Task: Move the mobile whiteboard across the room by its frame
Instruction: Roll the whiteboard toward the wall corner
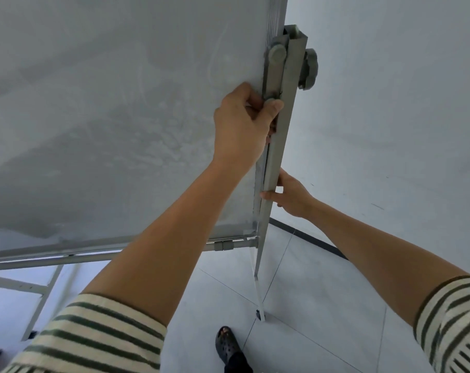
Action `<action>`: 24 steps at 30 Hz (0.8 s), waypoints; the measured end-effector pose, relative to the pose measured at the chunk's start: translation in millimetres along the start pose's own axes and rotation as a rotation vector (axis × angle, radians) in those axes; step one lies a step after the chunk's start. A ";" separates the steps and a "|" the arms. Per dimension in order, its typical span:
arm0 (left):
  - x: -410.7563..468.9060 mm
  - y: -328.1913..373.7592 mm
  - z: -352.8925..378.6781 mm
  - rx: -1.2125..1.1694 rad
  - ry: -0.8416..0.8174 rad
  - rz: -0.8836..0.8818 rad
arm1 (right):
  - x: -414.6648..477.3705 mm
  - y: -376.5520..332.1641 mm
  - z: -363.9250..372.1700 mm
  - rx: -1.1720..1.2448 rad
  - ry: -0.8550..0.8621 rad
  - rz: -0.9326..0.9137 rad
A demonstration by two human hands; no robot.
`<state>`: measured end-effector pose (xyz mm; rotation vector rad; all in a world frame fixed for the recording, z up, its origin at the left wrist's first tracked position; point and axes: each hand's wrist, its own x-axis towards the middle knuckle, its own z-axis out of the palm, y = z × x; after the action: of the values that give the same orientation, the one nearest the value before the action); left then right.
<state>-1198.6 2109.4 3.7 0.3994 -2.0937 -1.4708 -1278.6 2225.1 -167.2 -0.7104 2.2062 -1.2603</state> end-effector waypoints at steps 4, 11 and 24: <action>-46.8 24.7 35.0 -0.026 0.017 -0.049 | -48.5 25.5 -25.4 0.001 0.022 -0.040; -122.7 68.8 101.2 -0.022 0.014 -0.092 | -139.1 61.3 -74.2 -0.013 0.037 -0.044; -242.4 113.6 185.0 -0.024 -0.198 0.063 | -312.2 106.9 -119.0 0.039 0.228 0.151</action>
<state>-1103.7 2420.7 -1.0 0.1829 -2.2173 -1.5506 -1144.9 2549.2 -157.3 -0.3924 2.3588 -1.3592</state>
